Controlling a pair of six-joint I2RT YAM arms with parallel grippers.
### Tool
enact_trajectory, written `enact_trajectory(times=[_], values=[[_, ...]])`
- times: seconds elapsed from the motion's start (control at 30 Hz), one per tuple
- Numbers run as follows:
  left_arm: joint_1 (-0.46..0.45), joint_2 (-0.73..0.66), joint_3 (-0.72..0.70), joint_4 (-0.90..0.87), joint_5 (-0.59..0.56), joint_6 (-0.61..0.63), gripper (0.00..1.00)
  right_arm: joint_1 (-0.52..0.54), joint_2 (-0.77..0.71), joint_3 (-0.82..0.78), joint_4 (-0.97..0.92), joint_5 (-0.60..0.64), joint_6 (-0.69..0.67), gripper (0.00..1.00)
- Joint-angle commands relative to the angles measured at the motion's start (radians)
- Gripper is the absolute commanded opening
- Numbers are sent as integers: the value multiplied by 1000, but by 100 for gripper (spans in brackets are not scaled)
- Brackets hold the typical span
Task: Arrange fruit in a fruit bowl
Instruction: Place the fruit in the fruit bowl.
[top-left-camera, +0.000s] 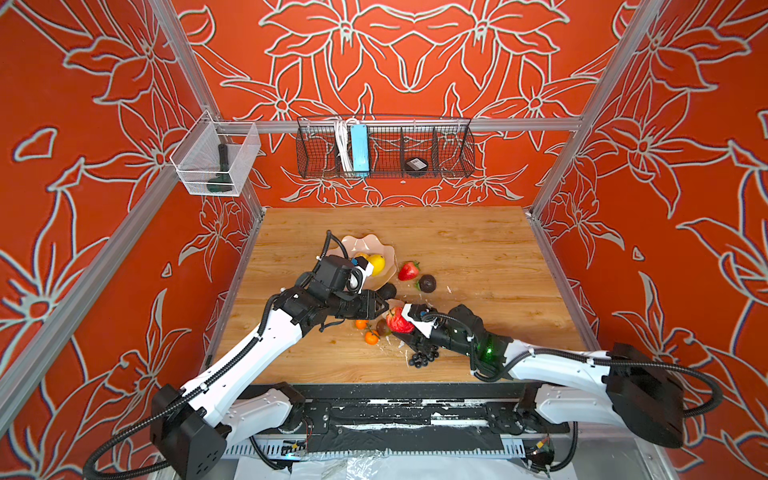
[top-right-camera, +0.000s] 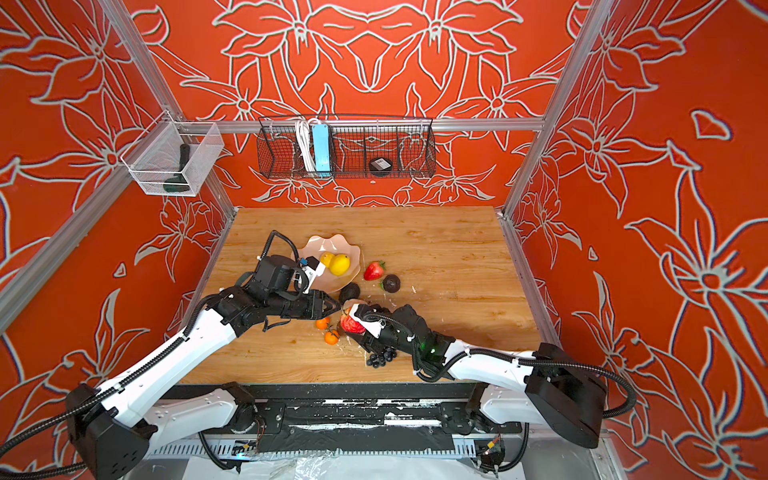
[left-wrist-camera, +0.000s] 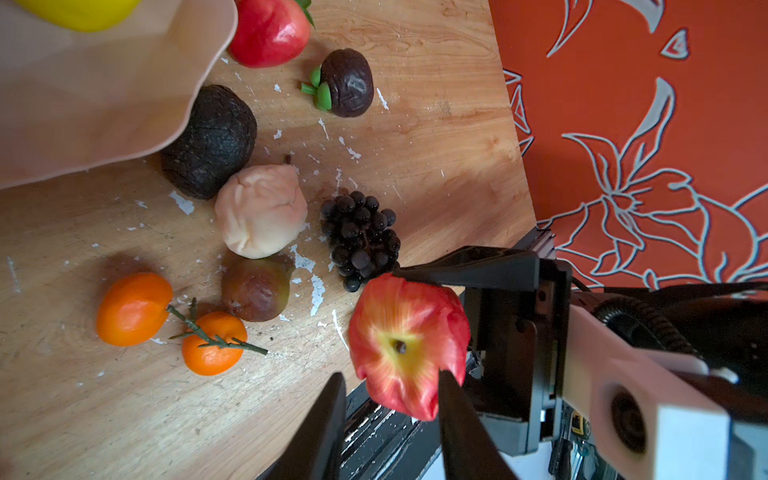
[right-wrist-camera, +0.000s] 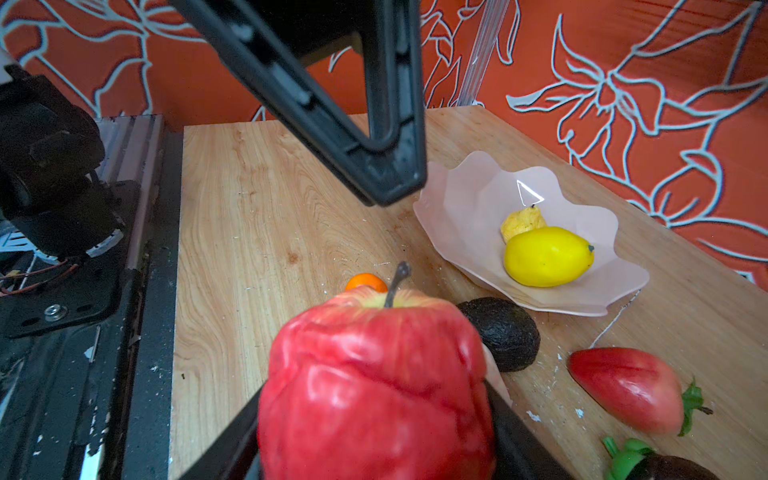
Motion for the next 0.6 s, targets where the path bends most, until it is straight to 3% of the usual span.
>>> enact_trajectory(times=[0.0,0.57], values=[[-17,12,21,-18,-9,12,35,12,7,32,27,24,-35,60],[-45,62,25,-18,-15,13,24,35,24,54,9,30,-54,60]])
